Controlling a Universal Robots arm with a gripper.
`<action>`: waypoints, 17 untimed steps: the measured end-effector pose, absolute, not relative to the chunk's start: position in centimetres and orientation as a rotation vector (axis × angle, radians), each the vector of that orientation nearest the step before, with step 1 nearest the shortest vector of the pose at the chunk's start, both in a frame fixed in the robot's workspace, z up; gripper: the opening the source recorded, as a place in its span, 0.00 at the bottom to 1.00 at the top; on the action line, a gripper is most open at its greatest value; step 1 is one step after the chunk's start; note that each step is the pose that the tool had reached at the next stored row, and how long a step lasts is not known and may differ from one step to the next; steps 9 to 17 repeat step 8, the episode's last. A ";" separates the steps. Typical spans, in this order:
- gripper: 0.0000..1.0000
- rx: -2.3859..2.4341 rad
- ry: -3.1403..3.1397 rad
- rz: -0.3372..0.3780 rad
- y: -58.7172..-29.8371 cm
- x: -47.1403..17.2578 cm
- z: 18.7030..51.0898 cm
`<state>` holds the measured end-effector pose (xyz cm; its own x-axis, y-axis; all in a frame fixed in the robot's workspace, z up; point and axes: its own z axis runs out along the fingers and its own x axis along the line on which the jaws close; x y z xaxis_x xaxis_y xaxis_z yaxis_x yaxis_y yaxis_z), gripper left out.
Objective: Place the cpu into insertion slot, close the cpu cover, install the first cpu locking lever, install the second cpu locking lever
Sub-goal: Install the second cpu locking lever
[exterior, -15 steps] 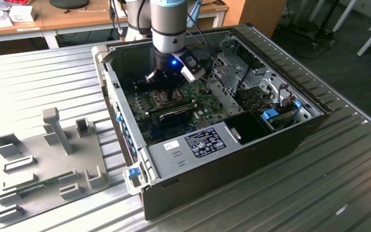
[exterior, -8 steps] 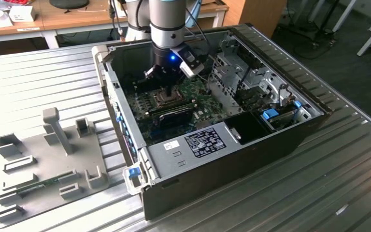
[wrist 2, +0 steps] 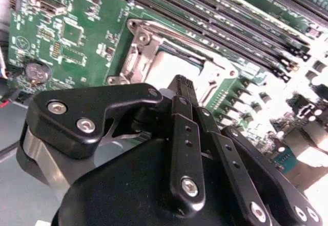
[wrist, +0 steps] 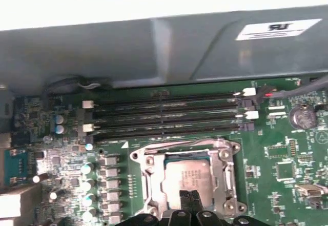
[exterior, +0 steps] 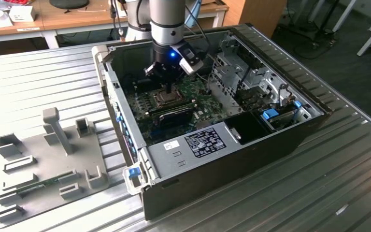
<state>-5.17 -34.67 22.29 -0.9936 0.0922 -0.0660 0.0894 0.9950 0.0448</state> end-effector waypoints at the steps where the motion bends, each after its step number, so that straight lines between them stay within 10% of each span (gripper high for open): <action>1: 0.11 0.140 3.071 0.064 -34.7 -5.0 22.3; 17: 0.11 0.140 3.072 0.064 -34.7 -4.9 22.4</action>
